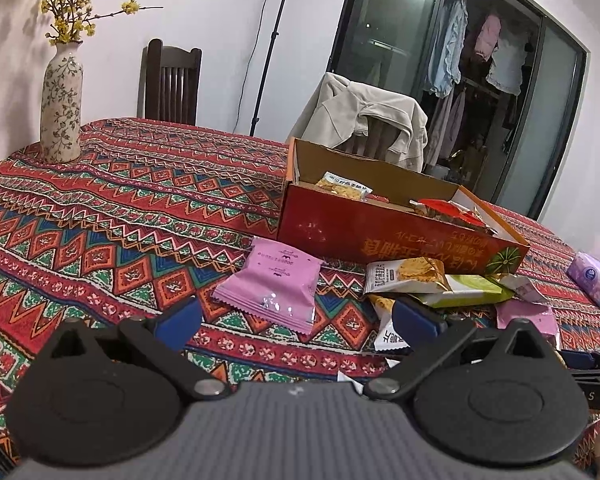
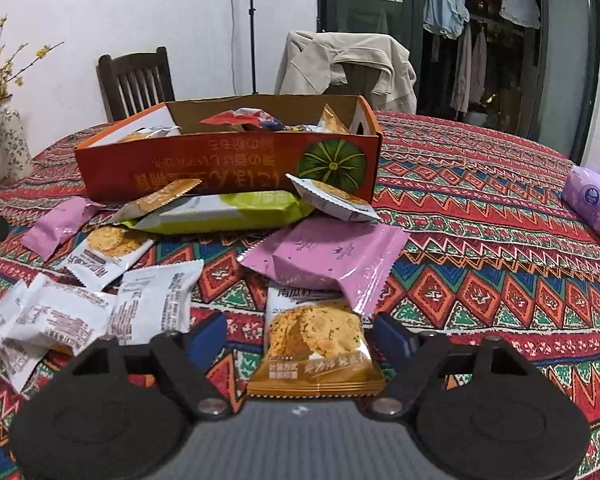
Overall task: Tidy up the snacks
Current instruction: 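Grasp another orange-and-white cookie packet with the right tool, then grasp the pink packet with the left tool while the right tool holds the cookie packet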
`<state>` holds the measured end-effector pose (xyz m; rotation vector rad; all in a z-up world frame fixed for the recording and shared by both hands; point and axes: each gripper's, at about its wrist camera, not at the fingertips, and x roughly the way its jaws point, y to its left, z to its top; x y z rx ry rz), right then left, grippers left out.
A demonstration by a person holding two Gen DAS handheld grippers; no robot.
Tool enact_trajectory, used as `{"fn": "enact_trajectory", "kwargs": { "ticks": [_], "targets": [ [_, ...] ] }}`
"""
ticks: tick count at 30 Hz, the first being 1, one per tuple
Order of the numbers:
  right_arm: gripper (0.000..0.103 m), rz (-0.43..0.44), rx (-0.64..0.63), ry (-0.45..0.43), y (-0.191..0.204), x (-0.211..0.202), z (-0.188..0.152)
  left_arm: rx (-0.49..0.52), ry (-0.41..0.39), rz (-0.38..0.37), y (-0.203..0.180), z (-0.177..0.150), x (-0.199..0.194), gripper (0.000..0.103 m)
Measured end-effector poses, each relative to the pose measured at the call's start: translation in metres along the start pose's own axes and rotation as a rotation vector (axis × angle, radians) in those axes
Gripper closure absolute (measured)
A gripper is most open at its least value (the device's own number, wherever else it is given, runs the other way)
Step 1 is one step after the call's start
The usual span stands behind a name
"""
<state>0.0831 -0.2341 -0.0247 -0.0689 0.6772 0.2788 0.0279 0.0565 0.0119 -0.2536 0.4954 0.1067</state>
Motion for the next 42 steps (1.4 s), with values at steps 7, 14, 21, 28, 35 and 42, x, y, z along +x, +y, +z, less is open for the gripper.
{"fn": "enact_trajectory", "kwargs": {
  "ticks": [7,14,21,28,35,42],
  "targets": [
    [0.060,-0.007,-0.023,-0.033,0.007,-0.011,-0.005,-0.004,0.006,0.003,0.000,-0.002,-0.001,0.000],
    [0.063,0.020,-0.001,-0.105,0.008,-0.029,-0.002,-0.002,-0.002,0.007,0.001,-0.003,-0.005,0.000],
    [0.063,0.050,0.025,-0.217,0.005,-0.054,0.006,0.007,-0.049,0.017,0.002,0.000,-0.013,0.000],
    [0.063,0.067,0.028,-0.285,0.005,-0.065,0.018,0.043,-0.088,0.055,0.002,0.008,-0.013,0.000],
    [0.063,0.078,0.038,-0.313,0.007,-0.057,0.035,0.056,-0.086,0.063,0.006,0.018,-0.006,0.000],
    [0.063,0.088,0.037,-0.304,0.010,-0.037,0.045,0.065,-0.066,0.078,0.013,0.029,0.006,0.000]
  ]
}}
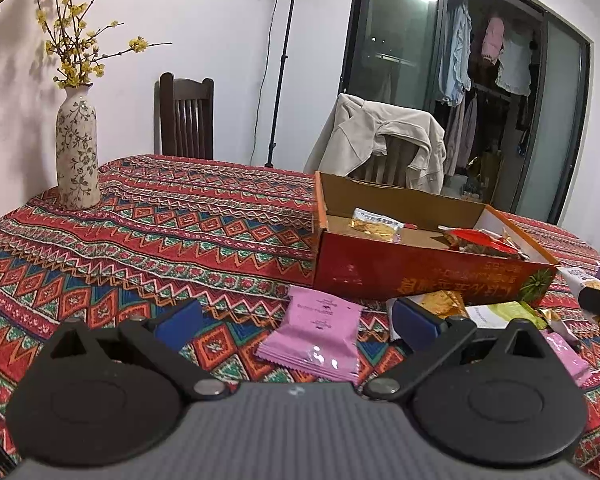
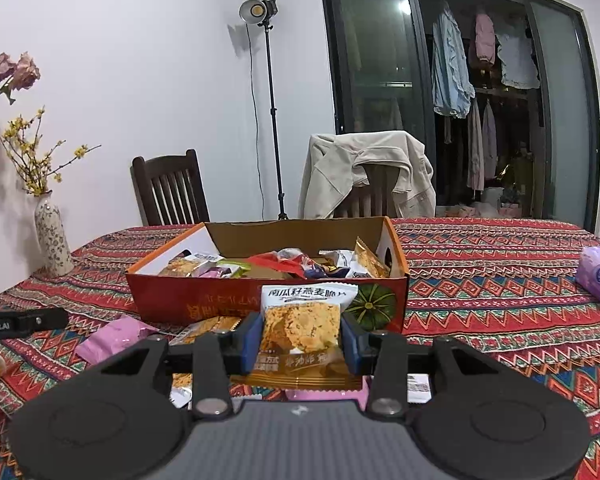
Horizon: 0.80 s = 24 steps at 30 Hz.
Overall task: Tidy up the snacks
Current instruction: 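Grasp the pink packet with the left tool while the right tool holds the cookie packet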
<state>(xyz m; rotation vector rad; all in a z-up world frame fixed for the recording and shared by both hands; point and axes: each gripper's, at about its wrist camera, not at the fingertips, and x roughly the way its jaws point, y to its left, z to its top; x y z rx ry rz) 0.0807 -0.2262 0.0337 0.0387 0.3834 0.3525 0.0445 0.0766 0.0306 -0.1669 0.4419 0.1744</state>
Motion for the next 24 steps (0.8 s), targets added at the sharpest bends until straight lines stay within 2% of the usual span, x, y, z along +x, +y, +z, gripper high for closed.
{"fn": "enact_trajectory", "kwargs": {
  "ticks": [7,13,19,24],
  "targets": [
    [0.063,0.009,0.037,0.008,-0.007,0.024,-0.004,0.007,0.026,0.013,0.005,0.007,0.015,0.000],
    [0.063,0.020,0.064,0.009,-0.011,0.033,-0.015,0.034,0.093,0.020,0.006,0.009,0.038,0.000],
    [0.062,0.020,0.087,0.004,-0.015,0.034,-0.018,0.077,0.162,-0.008,-0.008,0.008,0.061,0.000],
    [0.062,0.020,0.087,0.000,-0.015,0.033,-0.018,0.140,0.202,0.039,-0.025,0.004,0.082,0.000]
  ]
}}
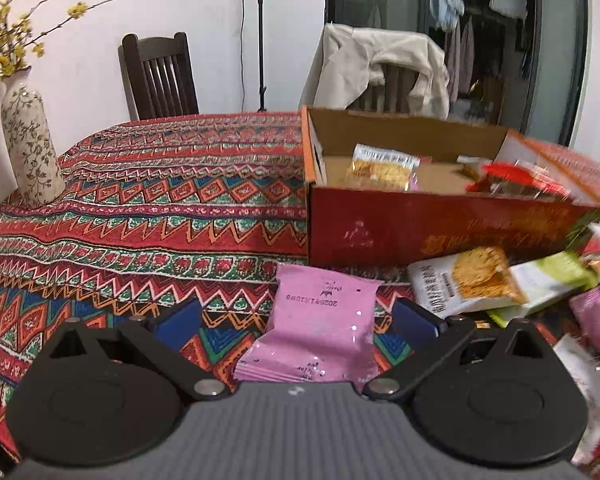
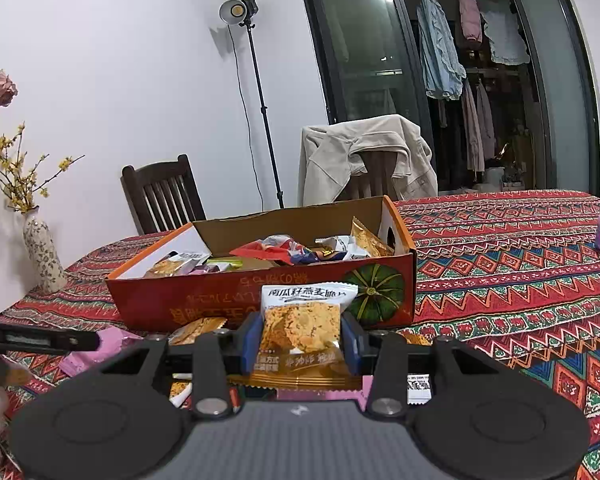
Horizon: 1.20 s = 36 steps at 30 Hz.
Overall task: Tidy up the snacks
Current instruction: 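Grasp the pink packet with the left tool while the right tool holds the cookie packet, then carry both packets over the box and open both tools to drop them in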
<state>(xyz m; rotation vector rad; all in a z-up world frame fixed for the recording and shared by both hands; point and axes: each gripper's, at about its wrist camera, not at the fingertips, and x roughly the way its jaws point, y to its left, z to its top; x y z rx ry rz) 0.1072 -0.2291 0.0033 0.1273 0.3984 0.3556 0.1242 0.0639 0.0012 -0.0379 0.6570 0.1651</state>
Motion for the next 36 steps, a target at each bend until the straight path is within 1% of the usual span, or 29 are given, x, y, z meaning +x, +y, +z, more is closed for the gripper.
{"fn": "enact_trajectory", "kwargs": {
  "ticks": [6,8,9,10,12,13,16,22,28,36],
  "targets": [
    [0.062,0.004,0.001,0.006,0.000,0.000,-0.001,-0.007,0.049,-0.004,-0.003,-0.002,0.019,0.000],
    [0.062,0.005,0.000,0.007,0.000,0.001,-0.001,-0.022,0.057,-0.013,0.000,-0.003,0.021,0.005],
    [0.062,0.005,-0.001,0.008,0.001,0.001,-0.001,-0.024,0.061,-0.017,0.001,-0.003,0.022,0.011],
    [0.062,0.005,-0.002,0.009,0.001,0.001,-0.001,-0.023,0.062,-0.017,0.001,-0.004,0.022,0.013],
    [0.062,0.004,-0.004,0.012,0.001,0.002,-0.001,-0.012,0.057,-0.007,-0.001,-0.005,0.022,0.015],
    [0.062,0.003,-0.004,0.013,0.002,0.002,-0.002,-0.008,0.052,-0.006,-0.001,-0.005,0.022,0.022],
    [0.062,-0.003,-0.008,0.012,0.002,0.003,-0.002,-0.012,0.035,-0.013,0.000,-0.005,0.020,0.037],
    [0.062,-0.015,-0.024,0.010,0.005,0.003,-0.003,-0.033,0.021,-0.030,0.004,-0.006,0.016,0.041],
    [0.062,-0.026,-0.037,0.000,0.007,0.003,-0.005,-0.056,0.009,-0.036,0.008,-0.005,0.013,0.041],
    [0.062,-0.021,-0.045,-0.018,0.008,0.000,-0.004,-0.072,-0.059,-0.025,0.010,0.000,-0.007,0.041]
  ]
}}
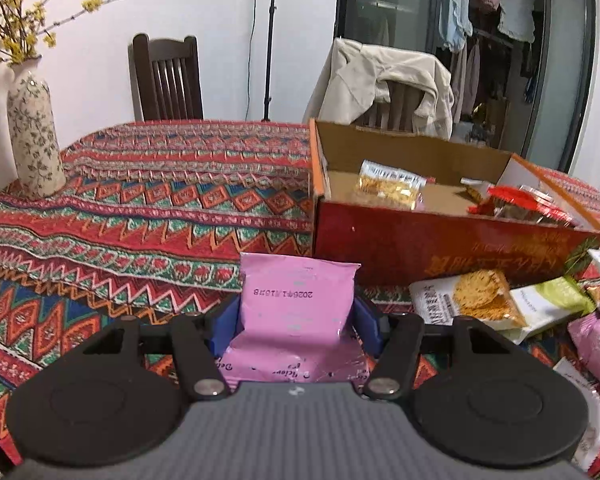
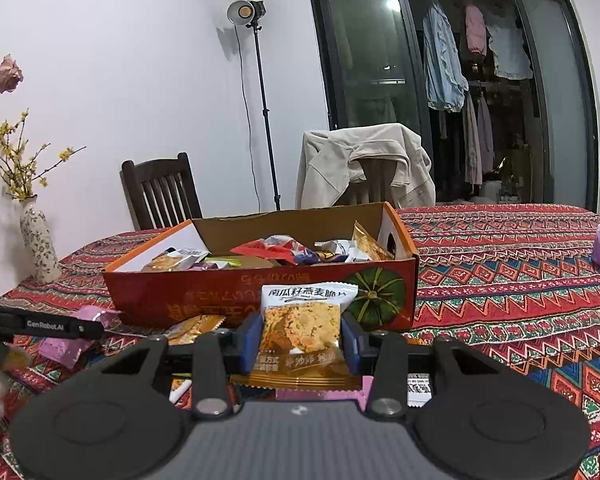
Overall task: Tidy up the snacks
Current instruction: 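Carry both packets over the box and open both tools to drop them in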
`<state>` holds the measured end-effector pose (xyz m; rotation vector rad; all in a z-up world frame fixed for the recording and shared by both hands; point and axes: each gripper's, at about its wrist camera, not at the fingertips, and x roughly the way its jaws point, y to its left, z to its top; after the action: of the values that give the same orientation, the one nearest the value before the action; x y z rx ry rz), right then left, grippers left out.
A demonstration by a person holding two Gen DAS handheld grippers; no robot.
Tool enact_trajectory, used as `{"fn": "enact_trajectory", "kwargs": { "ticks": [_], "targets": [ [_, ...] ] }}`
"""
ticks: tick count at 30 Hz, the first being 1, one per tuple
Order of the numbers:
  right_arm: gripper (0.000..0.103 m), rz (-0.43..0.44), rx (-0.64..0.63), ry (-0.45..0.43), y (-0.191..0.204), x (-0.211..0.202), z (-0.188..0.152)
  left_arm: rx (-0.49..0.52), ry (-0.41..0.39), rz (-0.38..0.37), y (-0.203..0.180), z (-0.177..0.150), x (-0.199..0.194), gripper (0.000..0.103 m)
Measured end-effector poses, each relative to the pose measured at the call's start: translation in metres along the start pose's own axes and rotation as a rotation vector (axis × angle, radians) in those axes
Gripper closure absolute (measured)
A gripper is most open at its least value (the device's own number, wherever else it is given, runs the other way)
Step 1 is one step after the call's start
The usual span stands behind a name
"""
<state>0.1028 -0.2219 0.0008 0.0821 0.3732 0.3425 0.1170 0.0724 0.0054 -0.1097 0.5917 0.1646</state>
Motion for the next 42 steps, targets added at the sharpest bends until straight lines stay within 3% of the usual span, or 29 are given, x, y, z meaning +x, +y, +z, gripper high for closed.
{"fn": "enact_trajectory", "kwargs": {
  "ticks": [20,30,42],
  "targets": [
    [0.062,-0.016,-0.033,-0.065,0.003,-0.015,0.026,-0.007,-0.157,-0.102,-0.036,0.036,-0.051,0.041],
    [0.062,-0.021,-0.030,-0.105,-0.001,-0.011,0.054,0.007,-0.185,-0.137,-0.065,0.057,-0.046,0.041],
    [0.062,-0.031,-0.035,-0.135,-0.002,0.017,0.088,-0.017,-0.183,-0.119,-0.082,0.083,-0.014,0.041]
  ]
}}
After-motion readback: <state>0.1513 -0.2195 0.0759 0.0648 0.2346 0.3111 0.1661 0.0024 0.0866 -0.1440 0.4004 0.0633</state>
